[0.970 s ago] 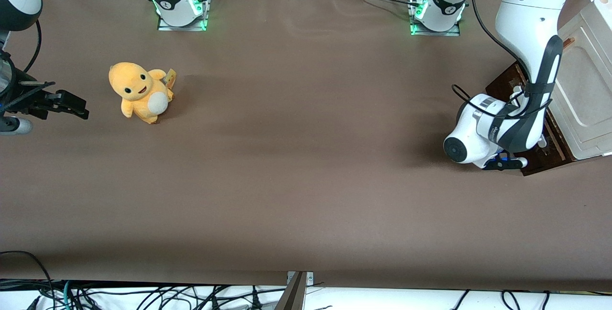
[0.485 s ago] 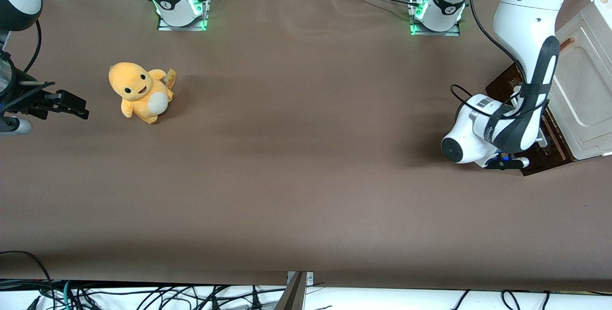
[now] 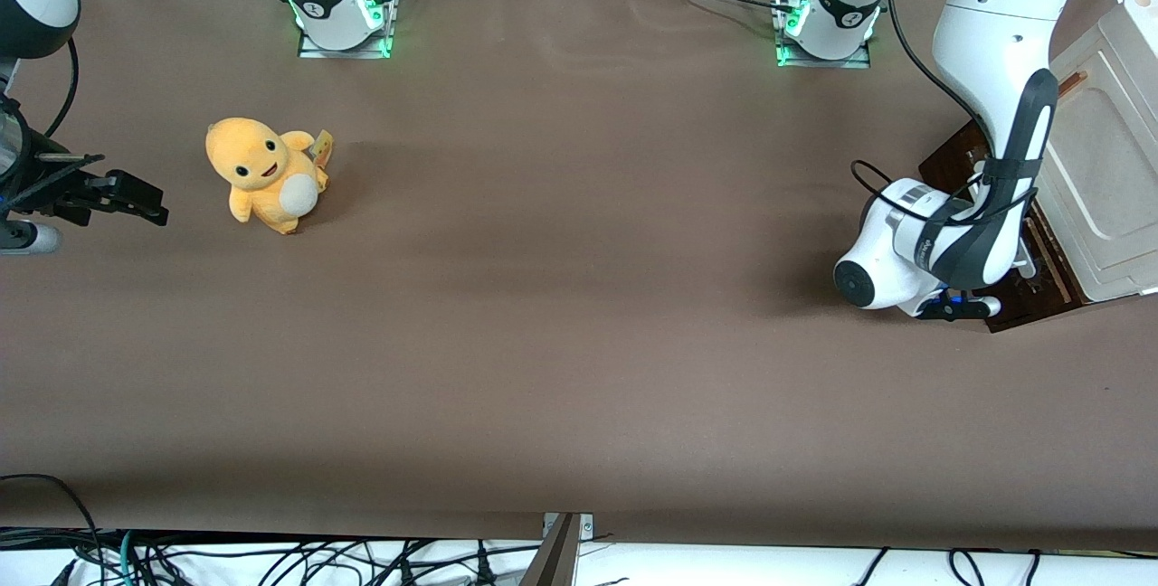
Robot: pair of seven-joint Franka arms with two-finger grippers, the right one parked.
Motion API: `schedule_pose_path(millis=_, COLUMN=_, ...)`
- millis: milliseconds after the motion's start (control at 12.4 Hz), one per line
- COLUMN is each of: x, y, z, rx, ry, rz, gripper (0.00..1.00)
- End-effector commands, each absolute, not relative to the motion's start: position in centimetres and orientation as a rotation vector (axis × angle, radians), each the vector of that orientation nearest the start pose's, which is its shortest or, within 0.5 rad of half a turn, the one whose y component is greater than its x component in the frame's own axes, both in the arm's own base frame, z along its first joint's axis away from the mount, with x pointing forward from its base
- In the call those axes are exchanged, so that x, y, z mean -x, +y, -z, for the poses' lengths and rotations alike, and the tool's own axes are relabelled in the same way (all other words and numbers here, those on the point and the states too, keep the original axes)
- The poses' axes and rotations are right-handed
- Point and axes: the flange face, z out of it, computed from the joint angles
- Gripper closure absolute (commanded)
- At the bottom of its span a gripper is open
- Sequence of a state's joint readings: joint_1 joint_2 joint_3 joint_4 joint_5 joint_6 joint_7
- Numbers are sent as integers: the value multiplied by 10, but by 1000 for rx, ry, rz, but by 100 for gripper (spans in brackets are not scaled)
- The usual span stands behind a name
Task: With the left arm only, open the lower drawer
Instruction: 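Pull the white handle outward with the left gripper, sliding the drawer open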
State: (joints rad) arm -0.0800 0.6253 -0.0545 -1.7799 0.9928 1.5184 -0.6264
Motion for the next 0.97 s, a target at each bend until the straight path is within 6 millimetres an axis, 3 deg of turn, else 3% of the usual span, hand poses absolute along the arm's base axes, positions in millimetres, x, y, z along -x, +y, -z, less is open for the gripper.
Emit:
schedule_pose_path(millis=0, x=-595, y=-13, z=-224, rx=1955, ry=34, rz=-488, gripper=95)
schedule_pose_path(millis=566, x=-598, y=-55, z=-230, rx=2058, ry=27, rz=-484, gripper=95)
schedule_pose_path(millis=889, x=-604, y=-59, z=-236, rx=2084, ry=10, rz=-473, gripper=93)
